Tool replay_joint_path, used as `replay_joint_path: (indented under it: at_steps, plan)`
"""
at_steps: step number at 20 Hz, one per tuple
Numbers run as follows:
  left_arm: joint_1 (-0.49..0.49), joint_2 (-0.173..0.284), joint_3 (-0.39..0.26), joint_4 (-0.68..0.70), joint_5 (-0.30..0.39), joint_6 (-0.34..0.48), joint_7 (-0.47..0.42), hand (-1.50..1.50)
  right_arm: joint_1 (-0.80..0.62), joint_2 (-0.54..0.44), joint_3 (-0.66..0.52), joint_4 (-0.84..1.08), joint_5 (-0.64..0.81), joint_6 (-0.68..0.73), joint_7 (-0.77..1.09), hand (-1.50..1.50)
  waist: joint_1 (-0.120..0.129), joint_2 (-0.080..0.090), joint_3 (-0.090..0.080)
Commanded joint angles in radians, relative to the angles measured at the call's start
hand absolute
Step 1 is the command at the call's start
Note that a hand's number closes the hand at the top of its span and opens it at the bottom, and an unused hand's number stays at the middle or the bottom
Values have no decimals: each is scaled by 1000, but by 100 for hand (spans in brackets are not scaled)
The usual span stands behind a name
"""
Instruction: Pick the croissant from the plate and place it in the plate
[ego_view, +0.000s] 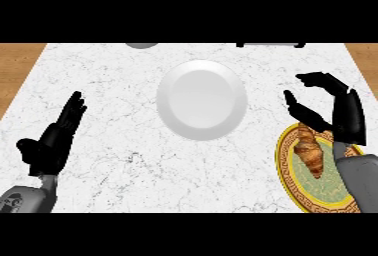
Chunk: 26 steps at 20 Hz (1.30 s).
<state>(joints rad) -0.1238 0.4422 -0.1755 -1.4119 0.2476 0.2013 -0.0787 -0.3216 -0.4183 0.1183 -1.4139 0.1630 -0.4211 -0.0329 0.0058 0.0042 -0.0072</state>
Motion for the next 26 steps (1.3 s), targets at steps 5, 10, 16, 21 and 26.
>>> replay_joint_path:
  at_steps: [5,10,16,21,26]
  plan:
    - [97,-44,-19,47,-2,-50,-91,0,228,285,100,89,192,-412,-399,-150,-4,-2,8]
    - [58,-4,49,56,25,-108,-58,0,369,265,84,21,251,-509,-413,-150,-14,-6,7]
    - [79,-51,28,73,-19,-81,-86,0,494,266,107,-108,583,-532,-56,-150,-22,-7,4]
    - [98,-44,44,104,-8,-112,-119,0,539,227,63,-123,792,-324,196,-150,-17,-4,1]
    - [63,-62,29,57,-36,-73,-69,0,526,234,71,-249,967,-49,474,-150,-10,-5,4]
